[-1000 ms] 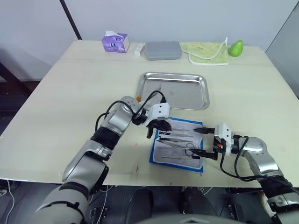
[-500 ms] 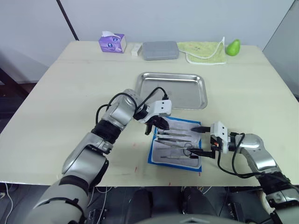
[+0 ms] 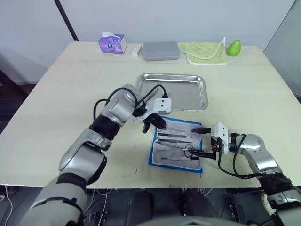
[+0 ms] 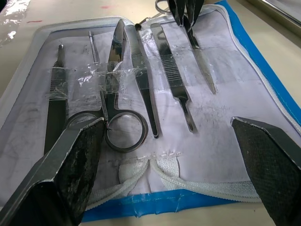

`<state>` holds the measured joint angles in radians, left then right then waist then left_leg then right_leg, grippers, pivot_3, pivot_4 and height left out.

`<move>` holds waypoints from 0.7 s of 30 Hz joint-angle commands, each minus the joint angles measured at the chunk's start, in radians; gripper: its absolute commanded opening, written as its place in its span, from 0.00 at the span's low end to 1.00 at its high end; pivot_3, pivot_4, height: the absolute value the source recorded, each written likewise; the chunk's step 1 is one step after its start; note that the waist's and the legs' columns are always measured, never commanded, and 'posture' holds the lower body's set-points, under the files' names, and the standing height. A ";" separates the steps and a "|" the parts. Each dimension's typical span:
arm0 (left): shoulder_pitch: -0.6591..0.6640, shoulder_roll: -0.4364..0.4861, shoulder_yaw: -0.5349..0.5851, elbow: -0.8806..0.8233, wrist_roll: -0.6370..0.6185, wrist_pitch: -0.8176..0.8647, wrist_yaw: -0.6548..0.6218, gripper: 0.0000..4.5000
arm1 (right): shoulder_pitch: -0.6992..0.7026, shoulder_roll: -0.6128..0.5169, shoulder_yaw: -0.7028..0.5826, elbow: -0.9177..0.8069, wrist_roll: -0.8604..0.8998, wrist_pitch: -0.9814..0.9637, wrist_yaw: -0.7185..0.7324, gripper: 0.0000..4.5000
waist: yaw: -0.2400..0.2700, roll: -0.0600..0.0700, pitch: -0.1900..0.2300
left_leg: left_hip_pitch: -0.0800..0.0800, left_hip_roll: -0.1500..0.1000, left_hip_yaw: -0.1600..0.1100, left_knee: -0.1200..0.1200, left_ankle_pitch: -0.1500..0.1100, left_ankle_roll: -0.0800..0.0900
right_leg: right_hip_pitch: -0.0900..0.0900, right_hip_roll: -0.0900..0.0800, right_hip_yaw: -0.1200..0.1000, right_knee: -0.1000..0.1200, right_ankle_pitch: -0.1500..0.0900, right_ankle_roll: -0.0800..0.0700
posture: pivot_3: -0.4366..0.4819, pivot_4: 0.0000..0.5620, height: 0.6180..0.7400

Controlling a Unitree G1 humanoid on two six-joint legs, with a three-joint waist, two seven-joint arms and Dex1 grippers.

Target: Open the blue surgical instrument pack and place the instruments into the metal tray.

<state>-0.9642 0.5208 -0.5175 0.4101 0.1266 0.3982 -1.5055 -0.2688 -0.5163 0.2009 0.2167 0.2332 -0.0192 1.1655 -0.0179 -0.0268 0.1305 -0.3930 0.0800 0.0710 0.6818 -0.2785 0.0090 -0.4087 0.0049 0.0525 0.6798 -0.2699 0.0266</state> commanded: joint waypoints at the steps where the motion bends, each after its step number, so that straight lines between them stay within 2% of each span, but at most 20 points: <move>1: -0.023 0.030 0.018 -0.053 -0.001 0.010 -0.014 0.02 | 0.035 0.006 0.090 0.085 -0.106 0.047 -0.024 1.00 | -0.001 0.000 0.000 | 0.000 0.000 0.000 0.000 0.000 0.000 | 0.000 0.000 0.000 0.000 0.000 0.000 | 0.48 0.27 1.00; 14: 0.057 0.230 0.086 -0.160 -0.054 0.044 -0.047 0.02 | 0.042 0.001 0.083 0.088 -0.095 0.037 -0.013 1.00 | -0.002 -0.001 -0.001 | 0.002 0.000 0.000 -0.002 0.000 0.000 | 0.000 0.001 0.002 0.000 0.000 -0.001 | 0.48 0.27 1.00; 17: 0.099 0.294 0.169 -0.244 -0.136 0.103 -0.060 0.02 | 0.042 -0.004 0.072 0.087 -0.082 0.037 -0.004 1.00 | -0.004 -0.001 -0.001 | 0.002 0.000 0.000 -0.002 0.000 0.000 | 0.000 0.001 0.002 0.000 0.000 -0.001 | 0.48 0.27 1.00; 21: 0.151 0.315 0.279 -0.369 -0.260 0.250 -0.019 0.02 | 0.051 -0.009 0.063 0.082 -0.068 0.031 0.007 1.00 | 0.003 -0.001 -0.001 | 0.002 0.001 0.000 -0.002 0.000 0.000 | 0.000 0.001 0.001 0.001 -0.001 -0.001 | 0.48 0.27 1.00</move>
<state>-0.8157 0.8312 -0.2962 0.1072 -0.0788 0.5939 -1.5314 -0.2675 -0.5159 0.1989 0.2216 0.2345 -0.0203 1.1707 -0.0148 -0.0280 0.1297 -0.3912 0.0809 0.0714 0.6802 -0.2785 0.0090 -0.4088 0.0049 0.0536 0.6803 -0.2705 0.0256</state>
